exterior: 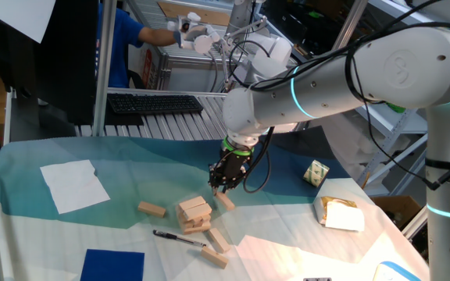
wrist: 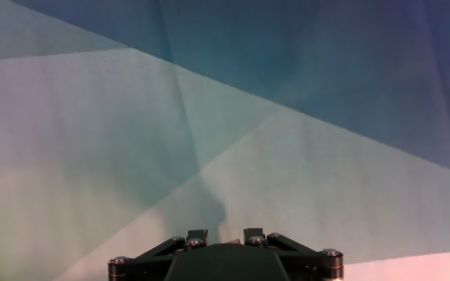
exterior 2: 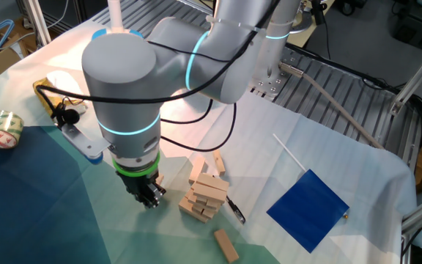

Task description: Play Jenga

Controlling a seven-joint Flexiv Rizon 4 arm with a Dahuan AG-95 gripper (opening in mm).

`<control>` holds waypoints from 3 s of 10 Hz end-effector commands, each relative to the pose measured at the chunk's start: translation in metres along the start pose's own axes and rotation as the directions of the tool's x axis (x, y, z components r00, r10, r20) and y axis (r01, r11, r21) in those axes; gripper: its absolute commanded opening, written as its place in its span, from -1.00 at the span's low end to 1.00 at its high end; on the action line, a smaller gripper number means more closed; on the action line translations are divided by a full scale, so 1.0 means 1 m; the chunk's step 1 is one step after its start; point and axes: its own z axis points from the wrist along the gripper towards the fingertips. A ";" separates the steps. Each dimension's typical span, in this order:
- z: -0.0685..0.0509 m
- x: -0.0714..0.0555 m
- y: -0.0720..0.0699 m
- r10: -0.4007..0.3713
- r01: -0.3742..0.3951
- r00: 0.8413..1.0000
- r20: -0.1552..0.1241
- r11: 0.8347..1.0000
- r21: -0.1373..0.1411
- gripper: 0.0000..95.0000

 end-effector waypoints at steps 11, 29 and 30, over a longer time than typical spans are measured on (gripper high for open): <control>-0.001 -0.006 -0.009 -0.016 0.015 1.000 0.009 0.999 0.046 0.20; -0.083 0.024 0.015 -0.020 0.022 0.998 -0.054 0.999 0.032 -1.00; -0.101 0.030 0.011 -0.001 0.003 0.998 -0.059 1.000 0.031 -1.00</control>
